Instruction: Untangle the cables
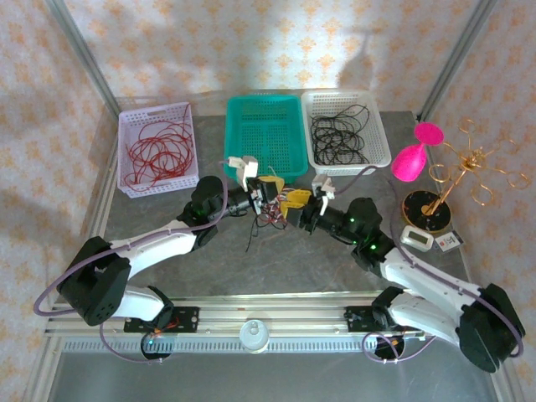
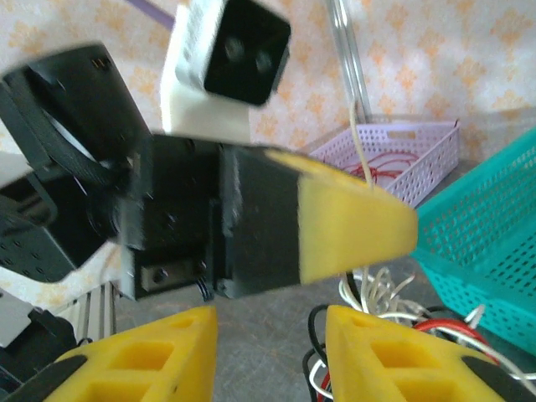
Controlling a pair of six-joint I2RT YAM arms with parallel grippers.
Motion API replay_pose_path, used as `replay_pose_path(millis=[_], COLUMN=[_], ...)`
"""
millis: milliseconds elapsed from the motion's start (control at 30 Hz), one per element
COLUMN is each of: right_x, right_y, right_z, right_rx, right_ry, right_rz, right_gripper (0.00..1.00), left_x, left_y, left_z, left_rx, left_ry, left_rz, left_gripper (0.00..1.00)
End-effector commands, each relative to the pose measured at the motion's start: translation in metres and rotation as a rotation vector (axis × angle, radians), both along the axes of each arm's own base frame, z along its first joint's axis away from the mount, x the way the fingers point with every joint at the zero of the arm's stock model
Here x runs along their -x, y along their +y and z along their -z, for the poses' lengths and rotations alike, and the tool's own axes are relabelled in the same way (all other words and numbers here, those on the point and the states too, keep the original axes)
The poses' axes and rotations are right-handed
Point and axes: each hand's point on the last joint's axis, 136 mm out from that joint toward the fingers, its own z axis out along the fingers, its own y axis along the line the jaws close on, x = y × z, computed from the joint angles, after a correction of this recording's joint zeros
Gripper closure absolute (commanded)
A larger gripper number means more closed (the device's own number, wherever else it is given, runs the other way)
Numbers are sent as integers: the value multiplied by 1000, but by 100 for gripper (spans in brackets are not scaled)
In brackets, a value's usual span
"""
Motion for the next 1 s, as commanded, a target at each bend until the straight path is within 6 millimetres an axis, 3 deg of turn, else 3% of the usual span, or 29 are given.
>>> replay_pose_path(millis=[0,267,400,500,600,667,867,967], right_x=[6,-10,-30,-43,-53,-58,-55,-57], right_y=[5,6,10,17,20,18,5,-7], right_z=[-7,-16,-10,10,39,63,125,152], right_rx=[-45,-97,-91,-53,1,39,138,197], right_ry=[-74,-144,-107,-55,14,75,231,294], right_rz=[-41,19,80,112,152,180,239,305], right_gripper=[61,54,55,62,81,88,88,83], left_x=[10,14,18,20,24,24,23,21], left_y=[-1,-5,-8,-12,-16,-14,-2,3], left_z=[-43,-48,-55,-63,-78,-89,-117,-127], left_rx=[80,51,65,78,94,103,85,74], left_ry=[-45,-11,-7,-9,-28,-41,-95,-108], left_rz=[35,40,55,66,74,63,-6,-43], left_gripper=[100,100,100,100,100,100,100,100])
